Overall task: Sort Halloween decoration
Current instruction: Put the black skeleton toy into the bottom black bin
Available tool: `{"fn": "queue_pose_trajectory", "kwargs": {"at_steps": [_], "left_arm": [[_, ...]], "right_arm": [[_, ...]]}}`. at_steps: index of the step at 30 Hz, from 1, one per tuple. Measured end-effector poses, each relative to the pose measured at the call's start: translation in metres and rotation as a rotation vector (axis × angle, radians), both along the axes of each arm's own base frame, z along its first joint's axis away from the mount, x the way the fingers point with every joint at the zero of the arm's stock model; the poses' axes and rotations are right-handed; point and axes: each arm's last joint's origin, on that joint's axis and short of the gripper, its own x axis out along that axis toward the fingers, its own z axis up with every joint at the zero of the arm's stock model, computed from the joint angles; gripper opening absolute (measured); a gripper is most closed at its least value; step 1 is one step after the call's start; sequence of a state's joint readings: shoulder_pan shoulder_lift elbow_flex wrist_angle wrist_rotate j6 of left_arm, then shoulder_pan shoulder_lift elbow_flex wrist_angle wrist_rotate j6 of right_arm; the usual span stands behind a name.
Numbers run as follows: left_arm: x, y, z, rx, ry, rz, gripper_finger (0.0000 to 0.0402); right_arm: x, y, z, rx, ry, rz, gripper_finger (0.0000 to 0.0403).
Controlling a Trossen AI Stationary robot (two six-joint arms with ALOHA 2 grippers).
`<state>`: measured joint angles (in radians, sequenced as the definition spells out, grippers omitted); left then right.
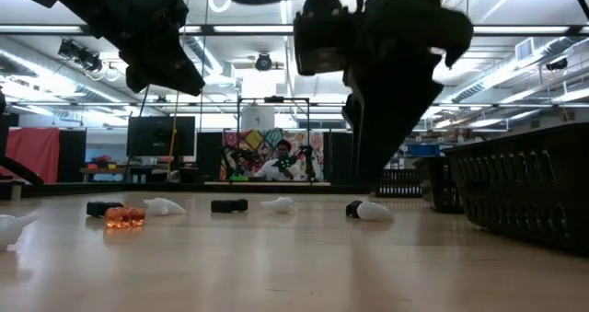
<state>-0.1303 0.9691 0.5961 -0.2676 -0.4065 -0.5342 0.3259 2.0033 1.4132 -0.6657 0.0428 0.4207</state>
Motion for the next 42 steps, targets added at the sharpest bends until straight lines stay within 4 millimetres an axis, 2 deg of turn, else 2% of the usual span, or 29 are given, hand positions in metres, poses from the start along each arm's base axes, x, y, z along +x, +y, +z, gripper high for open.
{"fn": "queue_pose_trajectory", "kwargs": {"at_steps": [10, 24, 34, 37, 42], "left_arm": [[-0.001, 0.000, -0.001, 0.007, 0.019, -0.003, 0.0124], [-0.001, 0.000, -0.002, 0.008, 0.023, -0.004, 0.0124], [-0.002, 0.000, -0.003, 0.007, 0.037, -0.004, 0.0123], [-0.003, 0.000, -0.003, 0.008, 0.043, -0.004, 0.0123], [-0.003, 0.000, -0.003, 0.009, 0.045, -0.005, 0.0123]], "right_arm": [[-0.005, -0.002, -0.010, -0.050, 0.085, -0.029, 0.0230], [0.002, -0.008, -0.009, -0.036, 0.043, -0.006, 0.0190], [0.010, -0.010, -0.028, 0.006, 0.069, -0.007, 0.0185], [0.010, -0.010, -0.027, 0.003, 0.068, 0.001, 0.0183], [0.009, -0.014, -0.006, -0.062, 0.019, 0.001, 0.0179]]}}
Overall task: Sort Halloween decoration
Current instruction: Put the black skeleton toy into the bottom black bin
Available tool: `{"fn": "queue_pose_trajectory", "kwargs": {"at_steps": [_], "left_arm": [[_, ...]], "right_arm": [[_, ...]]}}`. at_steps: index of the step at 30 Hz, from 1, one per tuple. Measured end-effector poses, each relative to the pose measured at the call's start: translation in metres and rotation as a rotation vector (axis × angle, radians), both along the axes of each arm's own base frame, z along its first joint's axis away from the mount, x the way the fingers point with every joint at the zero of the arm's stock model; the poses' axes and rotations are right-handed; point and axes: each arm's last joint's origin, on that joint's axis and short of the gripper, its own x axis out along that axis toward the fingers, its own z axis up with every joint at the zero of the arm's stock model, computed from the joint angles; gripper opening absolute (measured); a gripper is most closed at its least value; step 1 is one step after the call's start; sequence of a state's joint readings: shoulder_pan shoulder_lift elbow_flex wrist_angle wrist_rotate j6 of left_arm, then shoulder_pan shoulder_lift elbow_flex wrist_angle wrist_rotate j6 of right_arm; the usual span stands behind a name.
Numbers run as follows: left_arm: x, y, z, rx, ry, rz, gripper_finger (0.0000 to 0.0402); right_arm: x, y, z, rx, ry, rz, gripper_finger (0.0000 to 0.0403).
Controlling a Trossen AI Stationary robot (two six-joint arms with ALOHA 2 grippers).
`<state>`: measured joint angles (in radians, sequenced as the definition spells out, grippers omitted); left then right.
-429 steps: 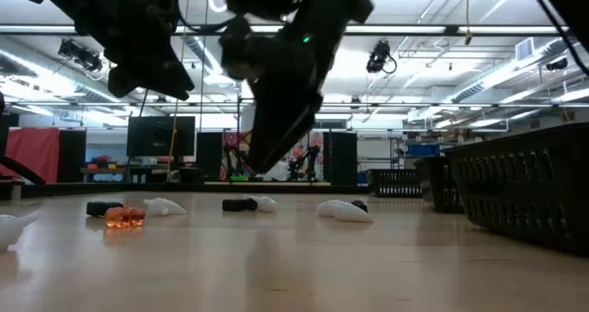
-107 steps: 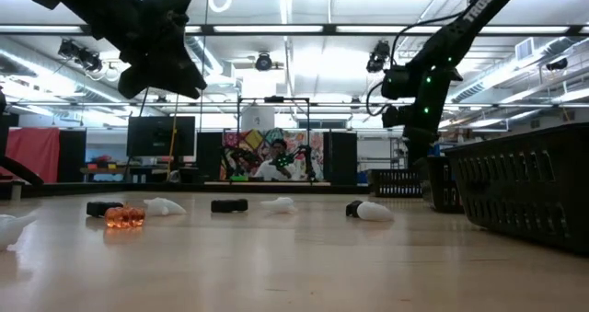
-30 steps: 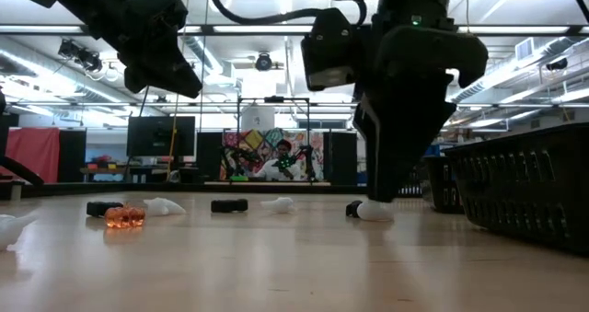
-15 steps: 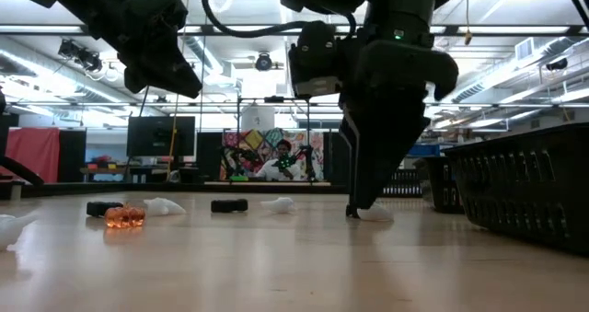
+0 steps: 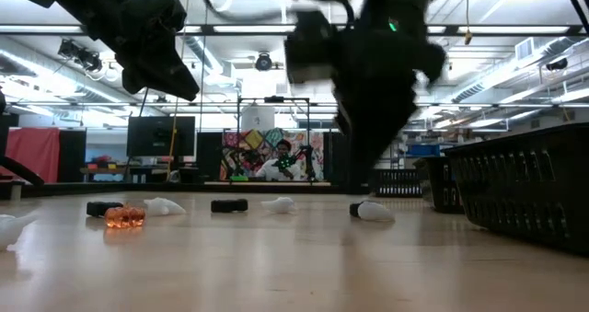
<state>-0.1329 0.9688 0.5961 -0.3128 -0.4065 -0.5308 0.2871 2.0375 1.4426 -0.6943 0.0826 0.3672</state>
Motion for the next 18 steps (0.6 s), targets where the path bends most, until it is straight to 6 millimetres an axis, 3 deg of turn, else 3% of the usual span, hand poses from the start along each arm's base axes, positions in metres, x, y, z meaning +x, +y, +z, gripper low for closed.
{"fn": "queue_pose_trajectory", "kwargs": {"at_steps": [4, 6, 12, 18], "left_arm": [[0.000, 0.000, 0.000, 0.000, -0.001, 0.000, 0.0124], [0.000, 0.000, 0.000, 0.000, -0.001, 0.000, 0.0123], [0.000, 0.000, 0.000, 0.000, -0.002, 0.001, 0.0123], [0.000, 0.000, 0.000, 0.001, -0.001, 0.000, 0.0123]], "right_arm": [[0.002, -0.004, 0.022, -0.013, -0.072, 0.022, 0.0178], [0.000, -0.008, 0.020, -0.014, -0.044, -0.002, 0.0178], [-0.006, -0.034, 0.013, 0.124, 0.098, -0.305, 0.0172], [-0.003, -0.049, 0.014, 0.210, 0.118, -0.433, 0.0172]]}}
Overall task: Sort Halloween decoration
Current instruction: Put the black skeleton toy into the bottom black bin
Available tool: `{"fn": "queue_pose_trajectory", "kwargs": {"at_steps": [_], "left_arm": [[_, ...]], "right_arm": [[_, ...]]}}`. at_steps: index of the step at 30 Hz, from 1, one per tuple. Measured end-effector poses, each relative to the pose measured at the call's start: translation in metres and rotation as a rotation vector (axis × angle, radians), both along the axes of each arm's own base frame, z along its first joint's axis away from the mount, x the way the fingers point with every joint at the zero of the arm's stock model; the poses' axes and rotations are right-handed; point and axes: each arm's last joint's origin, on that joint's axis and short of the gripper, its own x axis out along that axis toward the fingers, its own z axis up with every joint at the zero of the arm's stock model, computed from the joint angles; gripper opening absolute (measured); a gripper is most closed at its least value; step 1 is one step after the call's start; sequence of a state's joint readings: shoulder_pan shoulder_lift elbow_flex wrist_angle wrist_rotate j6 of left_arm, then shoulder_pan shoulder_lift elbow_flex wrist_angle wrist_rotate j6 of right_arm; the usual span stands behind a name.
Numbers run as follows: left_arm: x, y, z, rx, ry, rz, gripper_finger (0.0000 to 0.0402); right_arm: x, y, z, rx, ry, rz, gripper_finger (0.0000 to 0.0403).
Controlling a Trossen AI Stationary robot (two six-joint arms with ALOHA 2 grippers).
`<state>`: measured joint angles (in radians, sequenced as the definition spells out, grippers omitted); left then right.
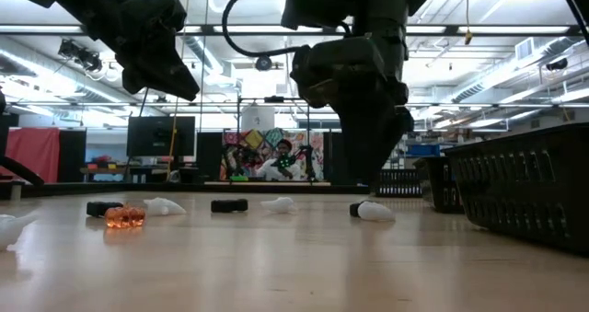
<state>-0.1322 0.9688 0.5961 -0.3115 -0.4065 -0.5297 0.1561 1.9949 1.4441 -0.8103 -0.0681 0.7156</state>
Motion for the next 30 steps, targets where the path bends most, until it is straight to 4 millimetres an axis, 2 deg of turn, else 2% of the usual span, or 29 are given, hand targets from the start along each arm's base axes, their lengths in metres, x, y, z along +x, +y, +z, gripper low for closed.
{"fn": "queue_pose_trajectory", "kwargs": {"at_steps": [7, 15, 21, 30], "left_arm": [[0.000, 0.000, 0.000, 0.001, 0.001, -0.001, 0.0123], [0.000, 0.000, 0.000, 0.001, 0.000, -0.001, 0.0123], [0.000, 0.000, 0.000, 0.002, 0.001, -0.001, 0.0123], [0.000, 0.000, 0.000, 0.040, 0.015, -0.031, 0.0123]], "right_arm": [[0.001, -0.011, -0.002, 0.035, 0.012, -0.141, 0.0172], [-0.006, -0.010, -0.011, 0.104, 0.086, -0.304, 0.0179], [-0.001, -0.009, -0.013, 0.137, 0.056, -0.408, 0.0179], [0.001, 0.010, -0.027, 0.145, 0.081, -0.502, 0.0179]]}}
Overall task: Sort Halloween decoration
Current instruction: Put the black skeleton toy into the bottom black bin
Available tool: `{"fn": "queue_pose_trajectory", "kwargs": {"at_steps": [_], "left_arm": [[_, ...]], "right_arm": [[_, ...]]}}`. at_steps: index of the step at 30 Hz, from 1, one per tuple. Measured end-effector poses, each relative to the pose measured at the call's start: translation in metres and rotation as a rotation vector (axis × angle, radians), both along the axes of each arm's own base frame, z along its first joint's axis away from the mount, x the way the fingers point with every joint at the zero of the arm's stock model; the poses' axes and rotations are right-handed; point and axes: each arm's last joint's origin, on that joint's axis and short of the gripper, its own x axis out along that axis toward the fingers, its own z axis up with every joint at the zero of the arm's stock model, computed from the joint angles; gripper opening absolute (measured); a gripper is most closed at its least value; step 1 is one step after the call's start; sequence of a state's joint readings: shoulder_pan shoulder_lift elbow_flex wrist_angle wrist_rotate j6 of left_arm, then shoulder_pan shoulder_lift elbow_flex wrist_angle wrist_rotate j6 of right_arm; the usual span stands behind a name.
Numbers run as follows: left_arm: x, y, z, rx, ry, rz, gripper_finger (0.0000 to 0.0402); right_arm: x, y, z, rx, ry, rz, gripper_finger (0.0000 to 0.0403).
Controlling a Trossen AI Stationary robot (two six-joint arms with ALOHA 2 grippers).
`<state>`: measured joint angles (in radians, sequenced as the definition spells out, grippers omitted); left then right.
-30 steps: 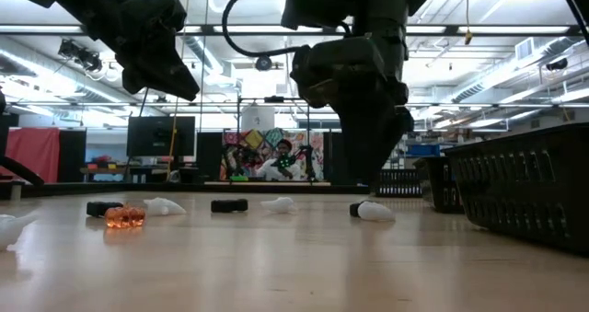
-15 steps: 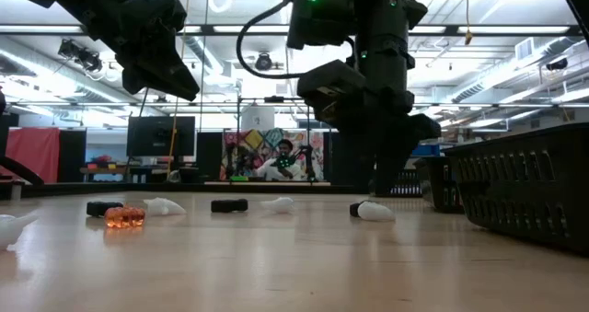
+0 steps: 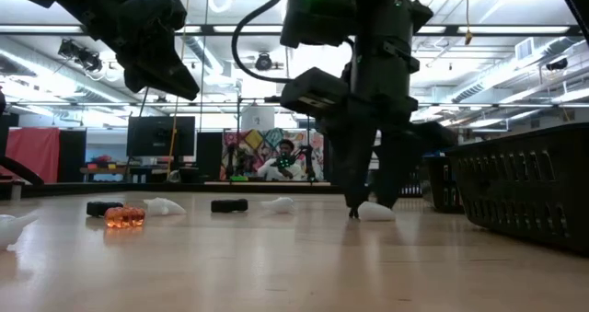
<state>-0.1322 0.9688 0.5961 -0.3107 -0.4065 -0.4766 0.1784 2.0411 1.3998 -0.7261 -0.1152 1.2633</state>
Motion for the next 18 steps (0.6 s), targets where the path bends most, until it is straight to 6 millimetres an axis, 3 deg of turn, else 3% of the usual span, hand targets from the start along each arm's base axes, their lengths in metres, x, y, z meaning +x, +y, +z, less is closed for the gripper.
{"fn": "queue_pose_trajectory", "kwargs": {"at_steps": [10, 18], "left_arm": [[0.000, 0.000, 0.000, 0.051, 0.016, -0.038, 0.0123], [0.000, 0.000, 0.000, 0.059, 0.017, -0.044, 0.0123]], "right_arm": [[0.004, 0.008, -0.001, -0.100, -0.075, 0.019, 0.0175], [0.010, 0.009, -0.018, -0.082, -0.065, 0.087, 0.0147]]}}
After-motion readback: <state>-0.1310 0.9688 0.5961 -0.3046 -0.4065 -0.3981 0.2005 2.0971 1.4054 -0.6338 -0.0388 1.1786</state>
